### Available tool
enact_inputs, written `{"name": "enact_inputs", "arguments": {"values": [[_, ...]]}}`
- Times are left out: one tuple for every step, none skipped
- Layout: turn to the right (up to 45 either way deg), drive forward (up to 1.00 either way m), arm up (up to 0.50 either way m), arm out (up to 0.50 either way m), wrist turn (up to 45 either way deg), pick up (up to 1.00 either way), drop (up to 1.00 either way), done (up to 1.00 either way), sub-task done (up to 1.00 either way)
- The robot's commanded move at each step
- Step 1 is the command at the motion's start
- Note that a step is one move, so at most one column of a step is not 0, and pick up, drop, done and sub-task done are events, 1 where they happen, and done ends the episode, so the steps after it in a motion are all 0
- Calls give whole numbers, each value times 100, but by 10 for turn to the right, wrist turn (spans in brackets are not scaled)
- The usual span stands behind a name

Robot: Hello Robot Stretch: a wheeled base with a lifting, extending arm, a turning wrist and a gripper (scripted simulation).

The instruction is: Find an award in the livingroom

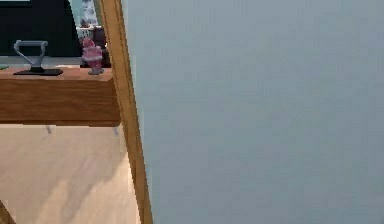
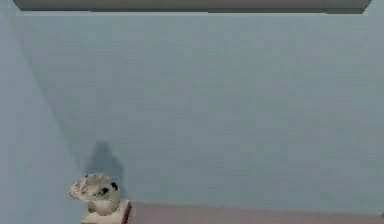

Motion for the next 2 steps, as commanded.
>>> {"name": "enact_inputs", "arguments": {"values": [[0,15,0,0,0,0,0,0,0],[450,0,0,0,0,0,0,0,0]]}}
